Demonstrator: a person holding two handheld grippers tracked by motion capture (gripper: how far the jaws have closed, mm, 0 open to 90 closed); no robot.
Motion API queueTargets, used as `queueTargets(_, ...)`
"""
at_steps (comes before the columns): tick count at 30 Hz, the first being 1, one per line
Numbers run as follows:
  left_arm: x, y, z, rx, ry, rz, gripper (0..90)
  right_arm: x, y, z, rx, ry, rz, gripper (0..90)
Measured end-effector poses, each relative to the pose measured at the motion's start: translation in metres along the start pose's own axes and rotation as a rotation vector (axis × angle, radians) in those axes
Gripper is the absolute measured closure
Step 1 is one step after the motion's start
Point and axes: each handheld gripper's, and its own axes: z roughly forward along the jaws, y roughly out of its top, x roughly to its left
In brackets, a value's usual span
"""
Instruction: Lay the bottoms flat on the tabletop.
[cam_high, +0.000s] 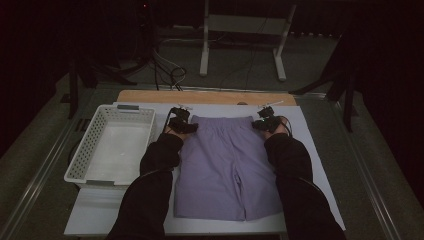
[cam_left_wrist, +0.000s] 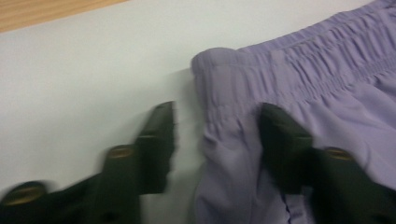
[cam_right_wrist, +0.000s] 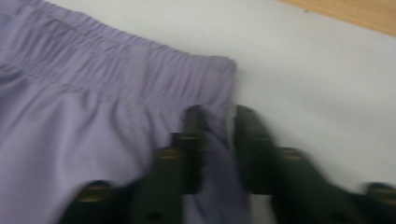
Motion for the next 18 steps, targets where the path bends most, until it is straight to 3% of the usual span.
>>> queueTargets(2,0.0,-0.001,0.0,-0.014,-0.025,0.008,61.0,0.002,0.0,-0.001,0.003,-0.001,0.004,89.3)
queueTargets(6,-0.002,-0.001,0.0,-0.045,-0.048,0.02,81.9,0.001,0.0,-0.006,-0.023,-0.002,0.007,89.9)
queueTargets(10,-0.005,0.004,0.001,-0.084,-0.075,0.022,84.7,-0.004,0.002,-0.013,-0.054,-0.041,0.02,90.0)
queueTargets(15,-0.007,0.011,0.001,-0.113,-0.091,0.033,85.0,-0.008,0.007,-0.023,-0.084,-0.088,-0.019,90.0)
queueTargets(18,-0.009,0.017,0.003,-0.114,-0.077,0.061,85.0,-0.014,0.01,-0.027,-0.085,-0.102,0.015,90.0)
